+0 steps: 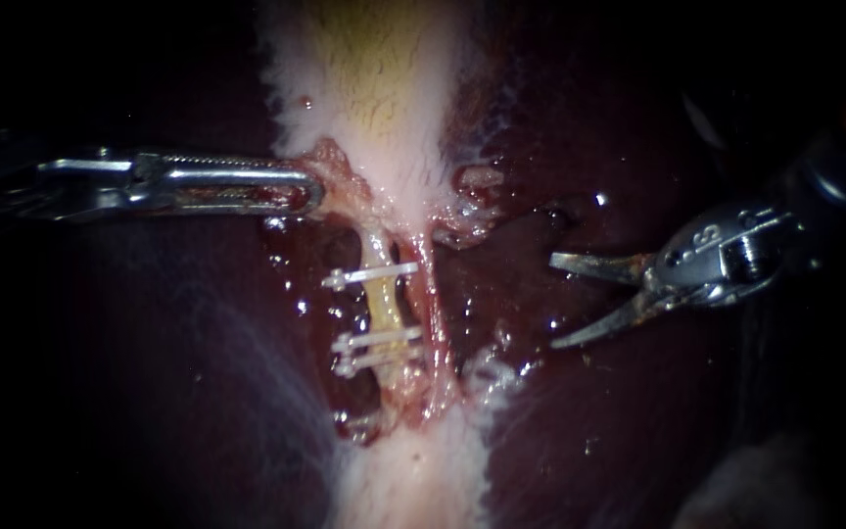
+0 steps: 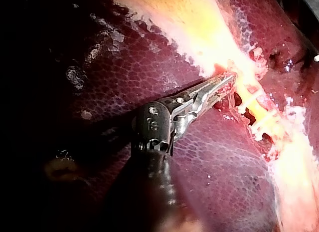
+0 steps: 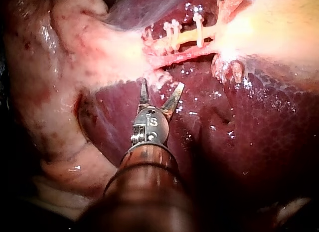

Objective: Go to the cutting position left tube

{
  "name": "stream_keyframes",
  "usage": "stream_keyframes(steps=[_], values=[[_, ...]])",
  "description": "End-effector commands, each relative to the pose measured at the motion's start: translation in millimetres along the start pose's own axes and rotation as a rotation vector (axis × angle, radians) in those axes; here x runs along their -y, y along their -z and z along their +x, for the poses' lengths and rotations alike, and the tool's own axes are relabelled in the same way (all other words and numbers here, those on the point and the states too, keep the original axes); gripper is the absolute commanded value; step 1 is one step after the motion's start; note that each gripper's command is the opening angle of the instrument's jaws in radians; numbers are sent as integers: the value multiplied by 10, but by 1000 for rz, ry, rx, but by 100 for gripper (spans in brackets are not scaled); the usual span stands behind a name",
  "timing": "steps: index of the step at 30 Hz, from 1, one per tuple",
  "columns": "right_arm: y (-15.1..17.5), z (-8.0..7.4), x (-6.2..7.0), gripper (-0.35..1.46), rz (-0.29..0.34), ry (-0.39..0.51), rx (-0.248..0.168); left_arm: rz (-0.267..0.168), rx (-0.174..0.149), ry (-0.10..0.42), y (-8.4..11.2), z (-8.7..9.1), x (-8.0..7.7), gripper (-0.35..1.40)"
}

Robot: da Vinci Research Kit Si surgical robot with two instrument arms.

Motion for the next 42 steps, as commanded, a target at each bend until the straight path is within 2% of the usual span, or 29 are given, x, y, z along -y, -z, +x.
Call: stream_keyframes(steps=[1, 4, 8, 12, 15, 21, 22, 23, 26, 29, 34, 42], values=[[0, 0, 0, 145, 0, 0, 0, 0, 0, 0, 1, 1, 0, -35], [0, 0, 0, 145, 0, 0, 0, -4, 2, 4, 9, 7, -5, -35], [0, 0, 0, 145, 0, 0, 0, -15, 10, 13, 30, 20, -22, -35], [-1, 1, 0, 145, 3, -1, 0, -14, 1, 22, 49, 34, -43, -35], [-3, 4, 1, 145, 20, -2, 1, -16, -2, 23, 50, 35, -52, -35], [-21, 18, 10, 145, 69, -6, -17, -14, -3, 19, 46, 30, -53, -35], [-25, 20, 12, 145, 80, -7, -31, -13, -3, 19, 46, 29, -53, -35], [-32, 24, 15, 145, 101, -15, -66, -13, -3, 19, 46, 29, -53, -35], [-51, 32, 25, 145, 156, -45, -93, -13, -3, 19, 46, 29, -53, -35], [-71, 40, 35, 145, 183, -67, -100, -13, -3, 19, 45, 30, -54, -35], [-104, 51, 44, 145, 209, -88, -98, -13, -3, 19, 45, 29, -55, -35], [-139, 49, 42, 143, 225, -100, -92, -10, -5, 19, 45, 29, -60, -35]])
